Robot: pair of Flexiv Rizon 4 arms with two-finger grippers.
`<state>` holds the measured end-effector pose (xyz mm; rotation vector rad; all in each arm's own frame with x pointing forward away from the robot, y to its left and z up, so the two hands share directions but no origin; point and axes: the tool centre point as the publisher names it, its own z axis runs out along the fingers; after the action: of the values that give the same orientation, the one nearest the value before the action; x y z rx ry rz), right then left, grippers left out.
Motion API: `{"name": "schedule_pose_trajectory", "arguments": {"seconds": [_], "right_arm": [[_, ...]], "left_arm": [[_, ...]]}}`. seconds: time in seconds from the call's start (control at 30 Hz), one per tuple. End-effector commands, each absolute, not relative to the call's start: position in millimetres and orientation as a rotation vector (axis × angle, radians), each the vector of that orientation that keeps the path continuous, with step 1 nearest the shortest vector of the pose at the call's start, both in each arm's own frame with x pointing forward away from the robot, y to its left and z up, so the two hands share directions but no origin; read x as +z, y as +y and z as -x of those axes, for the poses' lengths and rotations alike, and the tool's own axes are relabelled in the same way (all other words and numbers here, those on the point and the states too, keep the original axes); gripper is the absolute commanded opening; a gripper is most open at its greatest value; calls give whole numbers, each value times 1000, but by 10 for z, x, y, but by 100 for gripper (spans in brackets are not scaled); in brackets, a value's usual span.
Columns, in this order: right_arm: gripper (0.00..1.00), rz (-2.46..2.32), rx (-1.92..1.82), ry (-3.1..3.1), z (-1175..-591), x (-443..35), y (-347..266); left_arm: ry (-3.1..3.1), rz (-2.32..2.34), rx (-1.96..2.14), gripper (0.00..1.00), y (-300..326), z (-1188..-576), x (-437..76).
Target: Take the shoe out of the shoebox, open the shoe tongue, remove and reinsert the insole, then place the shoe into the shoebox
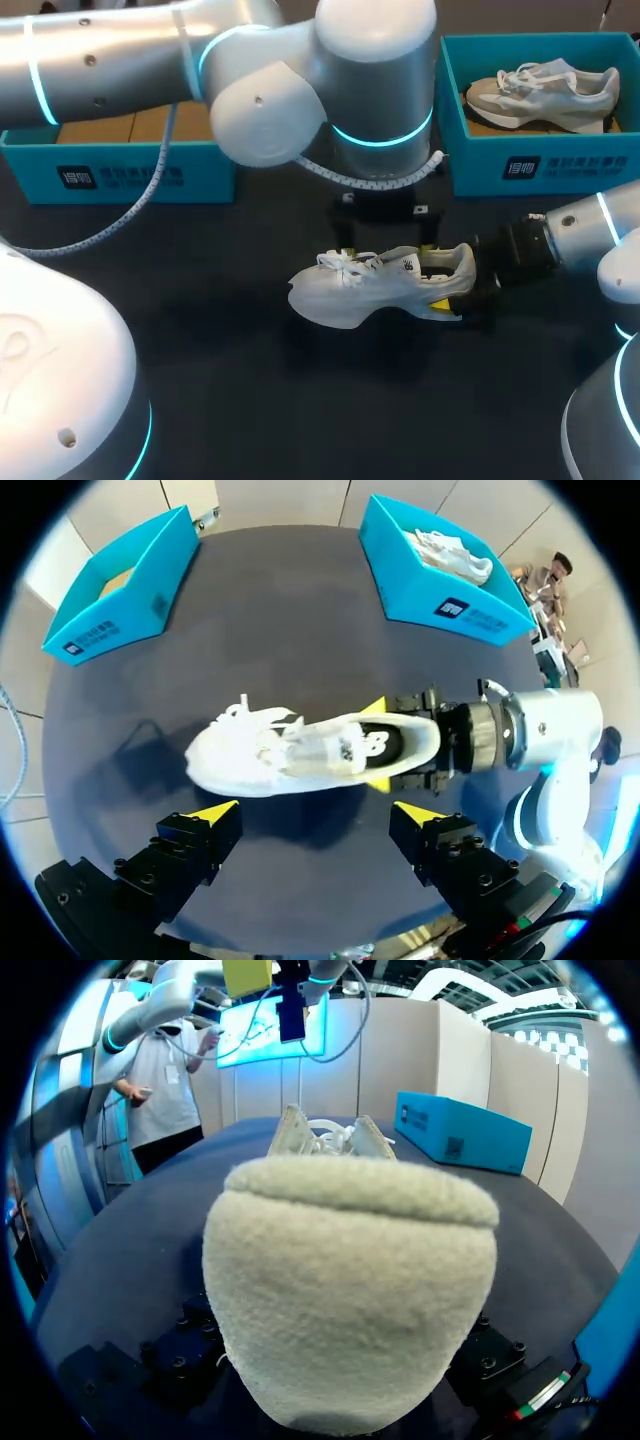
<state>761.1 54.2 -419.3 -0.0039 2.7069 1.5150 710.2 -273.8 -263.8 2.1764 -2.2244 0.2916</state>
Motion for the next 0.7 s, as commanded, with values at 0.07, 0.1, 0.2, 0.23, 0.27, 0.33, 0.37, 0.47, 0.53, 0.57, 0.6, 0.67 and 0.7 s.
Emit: {"name": "schedule_pose_trajectory", "arguments": {"seconds": [0.07,0.1,0.2,0.23,0.27,0.33,0.37,0.47,0.53,0.57,0.6,0.67,0.7], "right_arm": [[0,3,1509,2709,-7582,-4243,599],[0,3,1509,2709,-7582,-4243,599],[0,3,1509,2709,-7582,-4243,599],[0,3,1509,2709,-7582,-4243,599],[0,3,1509,2709,-7582,-4243,599],[0,3,1509,2709,-7582,-4243,599],[0,3,1509,2709,-7582,-4243,599],[0,3,1509,2709,-7582,-4243,599],[0,3,1509,2709,-7582,-4243,599],[0,3,1509,2709,-7582,-4243,599],[0,3,1509,2709,-7582,-4243,599],[0,3,1509,2709,-7582,-4243,599],[0,3,1509,2709,-7582,-4243,599]], "left_arm": [[-2200,-2173,280,100,-3009,-7265,-2887],[-2197,-2167,274,100,-3039,-7290,-2914],[-2202,-2169,264,100,-3093,-7328,-2979],[-2203,-2169,262,100,-3103,-7334,-2998],[-2201,-2175,255,100,-3114,-7353,-3044],[-2200,-2182,236,100,-3114,-7376,-3103],[-2194,-2187,235,100,-3106,-7385,-3123],[-2169,-2205,226,100,-3080,-7415,-3194],[-2160,-2219,225,100,-3067,-7430,-3231],[-2158,-2221,224,100,-3064,-7432,-3243],[-2155,-2227,217,100,-3060,-7434,-3259],[-2162,-2240,196,100,-3057,-7433,-3287],[-2163,-2245,187,100,-3056,-7429,-3296]]}}
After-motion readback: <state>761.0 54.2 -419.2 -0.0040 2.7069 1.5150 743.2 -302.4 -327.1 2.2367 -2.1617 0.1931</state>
